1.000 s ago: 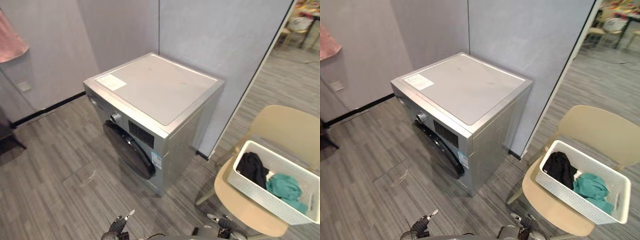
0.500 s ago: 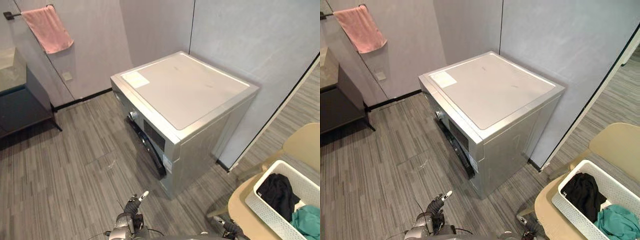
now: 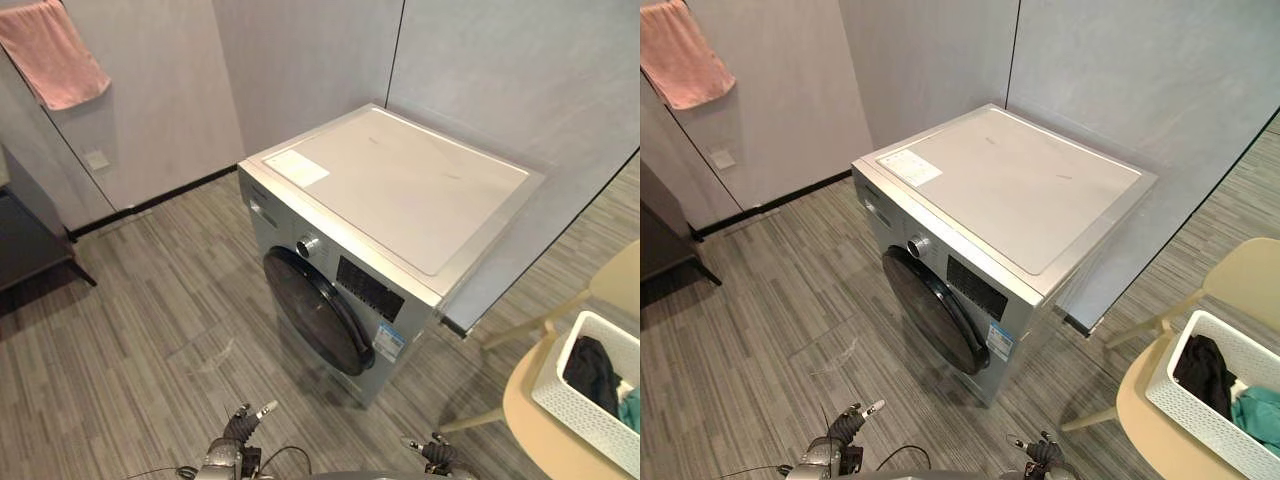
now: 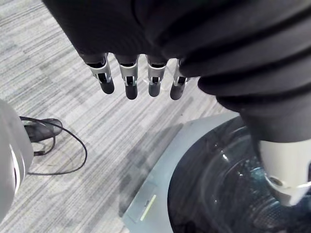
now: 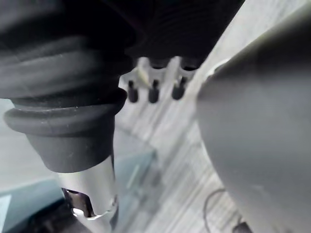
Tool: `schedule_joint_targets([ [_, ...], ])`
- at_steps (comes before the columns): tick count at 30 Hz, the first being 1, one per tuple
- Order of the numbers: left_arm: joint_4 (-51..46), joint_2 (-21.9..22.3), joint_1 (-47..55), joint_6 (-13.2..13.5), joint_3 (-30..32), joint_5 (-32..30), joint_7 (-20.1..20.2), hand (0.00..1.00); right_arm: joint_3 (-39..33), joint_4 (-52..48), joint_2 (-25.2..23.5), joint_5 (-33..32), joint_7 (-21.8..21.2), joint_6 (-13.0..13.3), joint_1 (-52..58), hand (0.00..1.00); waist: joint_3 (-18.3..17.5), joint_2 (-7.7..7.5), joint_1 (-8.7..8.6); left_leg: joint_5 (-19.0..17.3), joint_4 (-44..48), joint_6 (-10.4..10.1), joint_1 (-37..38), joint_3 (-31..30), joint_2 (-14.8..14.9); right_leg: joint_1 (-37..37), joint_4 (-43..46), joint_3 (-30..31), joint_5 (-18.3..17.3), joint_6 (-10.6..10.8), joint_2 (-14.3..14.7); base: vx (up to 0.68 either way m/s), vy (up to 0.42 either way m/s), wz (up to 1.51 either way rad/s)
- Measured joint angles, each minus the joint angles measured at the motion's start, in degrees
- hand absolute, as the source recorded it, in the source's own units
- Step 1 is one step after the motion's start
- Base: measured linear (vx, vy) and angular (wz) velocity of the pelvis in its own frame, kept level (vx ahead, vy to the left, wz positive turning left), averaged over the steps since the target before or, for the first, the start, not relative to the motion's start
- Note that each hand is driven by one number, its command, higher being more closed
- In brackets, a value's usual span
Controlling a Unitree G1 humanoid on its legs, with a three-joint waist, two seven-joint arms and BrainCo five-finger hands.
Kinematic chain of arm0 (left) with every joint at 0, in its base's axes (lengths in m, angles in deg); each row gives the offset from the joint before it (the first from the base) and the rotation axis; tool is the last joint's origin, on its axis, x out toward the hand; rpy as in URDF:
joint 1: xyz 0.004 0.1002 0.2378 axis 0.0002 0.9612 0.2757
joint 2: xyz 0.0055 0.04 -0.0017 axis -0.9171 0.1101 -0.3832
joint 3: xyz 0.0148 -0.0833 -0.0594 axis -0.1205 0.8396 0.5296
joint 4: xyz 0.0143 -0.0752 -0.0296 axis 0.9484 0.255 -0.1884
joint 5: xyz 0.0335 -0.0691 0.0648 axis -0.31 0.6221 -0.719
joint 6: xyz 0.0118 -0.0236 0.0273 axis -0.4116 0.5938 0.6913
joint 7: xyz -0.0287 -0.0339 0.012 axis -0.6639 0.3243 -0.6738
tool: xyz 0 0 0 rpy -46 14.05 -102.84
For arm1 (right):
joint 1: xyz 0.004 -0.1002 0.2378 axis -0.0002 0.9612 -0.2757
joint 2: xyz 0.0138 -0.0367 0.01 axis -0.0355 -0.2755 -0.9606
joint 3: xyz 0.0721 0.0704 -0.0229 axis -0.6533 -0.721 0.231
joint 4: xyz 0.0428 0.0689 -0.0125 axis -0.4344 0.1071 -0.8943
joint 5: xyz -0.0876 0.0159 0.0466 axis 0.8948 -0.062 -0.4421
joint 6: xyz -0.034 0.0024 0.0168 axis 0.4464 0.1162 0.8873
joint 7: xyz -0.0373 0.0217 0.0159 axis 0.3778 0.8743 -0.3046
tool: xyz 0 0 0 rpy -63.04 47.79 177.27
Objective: Pick up the laundry basket with both hands and put the clothes into the washing machine.
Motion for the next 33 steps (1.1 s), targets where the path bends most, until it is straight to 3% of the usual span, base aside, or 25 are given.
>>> schedule_joint_targets([
  [1,0.1,-0.1,0.1,0.1,-1.3,-0.3,0.0,0.00,2.3,-2.6,0.3,0.5,-0.3,0.1,0.3,0.00,0.0,0.17,0.03,2.1,-4.3,0.6,0.9,0.0,-1.3,-1.0,0.3,-0.7,-0.5,0.7,-1.0,-0.07,0.010,0.10],
  [3,0.9,0.9,0.1,0.0,-3.8,-1.6,0.5,0.00,5.6,-8.2,1.1,1.8,-0.4,0.1,1.2,0.00,1.1,-0.36,-1.00,2.8,-6.7,1.9,0.9,-0.5,-3.7,-2.2,2.5,-1.8,-1.7,1.3,-3.7,-0.10,0.037,0.33],
  [5,1.1,1.9,0.8,0.0,-5.0,-2.3,1.2,0.00,9.1,-13.6,2.8,3.0,-0.5,0.1,2.5,0.00,1.9,0.26,-2.22,2.2,-6.7,2.1,1.3,-2.4,-4.4,-3.8,9.6,-1.4,-1.1,-1.7,-5.0,-0.11,0.058,0.43],
  [6,1.1,1.5,1.1,0.0,-5.1,-2.7,1.1,0.00,11.6,-17.2,3.4,3.6,-0.6,0.1,3.3,0.00,2.1,1.21,-2.26,2.2,-6.7,2.1,1.4,-3.3,-3.0,-6.4,15.4,-1.2,2.2,-6.7,-3.9,-0.08,0.032,0.29],
  [7,1.2,1.1,1.1,0.1,-4.8,-2.7,1.1,0.00,13.2,-19.5,3.6,4.2,-0.6,0.1,3.6,0.00,2.2,1.32,-2.05,2.2,-6.7,2.0,1.3,-3.4,-2.2,-7.6,17.2,-1.2,3.7,-8.8,-3.1,-0.06,0.028,0.16],
  [8,0.8,0.4,1.0,0.1,-4.1,-2.8,1.1,0.00,16.0,-23.0,4.0,5.1,-0.8,0.4,3.5,0.00,2.3,1.64,-1.89,2.2,-6.7,2.1,1.5,-3.4,-1.4,-8.9,19.2,-0.9,5.1,-9.1,-2.4,-0.04,-0.054,-0.16],
  [9,1.3,-1.3,0.8,-0.1,-2.1,-3.4,0.8,0.00,20.8,-28.8,3.8,5.6,-1.8,1.4,3.2,0.00,2.5,-0.30,-1.35,2.2,-6.7,2.1,0.9,-3.6,-0.4,-11.2,21.1,0.8,1.3,-6.3,0.3,-0.04,-0.055,-0.21],
  [10,2.0,-2.2,0.6,-0.1,-1.4,-3.6,0.6,0.00,22.9,-31.5,3.7,6.0,-2.2,1.6,3.0,0.00,2.5,-1.18,-1.49,2.2,-6.6,2.1,0.4,-4.0,0.4,-11.6,21.0,1.4,-1.2,-4.9,2.6,-0.03,-0.214,-0.09],
  [11,3.5,-3.4,-0.1,-0.3,-0.8,-4.4,0.5,0.00,26.1,-36.8,3.8,6.9,-3.2,2.8,2.8,0.00,2.4,-2.59,-1.85,2.3,-6.6,2.0,-0.5,-4.8,0.6,-11.4,17.5,1.4,-4.3,-3.9,7.3,0.01,-0.190,0.05],
  [12,4.2,-3.2,-0.4,-0.3,-0.3,-4.5,0.5,0.00,27.3,-39.2,4.4,6.8,-3.7,3.5,2.5,0.00,2.4,-2.86,-1.61,2.9,-6.5,1.7,-1.2,-4.7,0.1,-10.5,14.5,-0.8,-5.1,-5.5,7.6,0.03,-0.213,-0.05],
  [13,5.1,-2.3,-1.3,-0.4,1.0,-4.9,0.4,0.00,29.2,-43.6,5.9,6.2,-4.3,4.5,0.0,0.00,3.0,-1.86,-1.50,4.8,-6.3,1.6,-2.4,-5.0,0.6,-8.2,8.7,-2.7,-4.4,-5.3,8.7,0.01,-0.052,-0.01],
  [15,5.2,-0.2,-2.0,-0.3,1.0,-5.6,0.6,0.00,30.5,-47.5,7.5,4.8,-4.6,5.3,-1.2,0.00,4.0,0.59,-1.77,5.4,-6.3,1.9,-3.1,-5.4,0.7,-7.9,7.0,-3.2,-3.9,-4.9,8.8,0.00,0.006,0.10],
  [17,5.1,0.7,-2.0,-0.2,1.1,-5.8,0.4,0.00,32.3,-49.5,9.2,3.6,-5.4,5.3,-2.0,0.00,3.7,1.81,-1.58,5.4,-6.3,1.8,-3.3,-5.0,0.7,-7.7,6.2,-3.1,-3.7,-4.6,8.9,0.02,0.010,-0.04],
  [26,4.8,0.6,-0.6,-0.2,3.3,-3.6,-0.1,0.00,36.4,-52.5,10.1,0.0,-6.9,5.5,-3.5,0.00,3.4,2.82,-1.30,5.4,-6.3,1.7,-4.6,-2.0,1.3,-5.9,-3.5,-2.0,1.8,-4.0,10.7,0.05,0.030,-0.12],
  [33,4.4,1.9,-0.2,-0.1,3.3,-3.8,-0.1,0.00,37.2,-48.3,10.1,0.5,-6.2,5.3,-5.3,0.00,3.4,5.78,-1.31,5.4,-6.5,1.7,-5.2,-1.2,1.3,-5.8,-6.1,-1.5,3.6,-3.9,11.0,-0.02,0.018,-0.05],
])
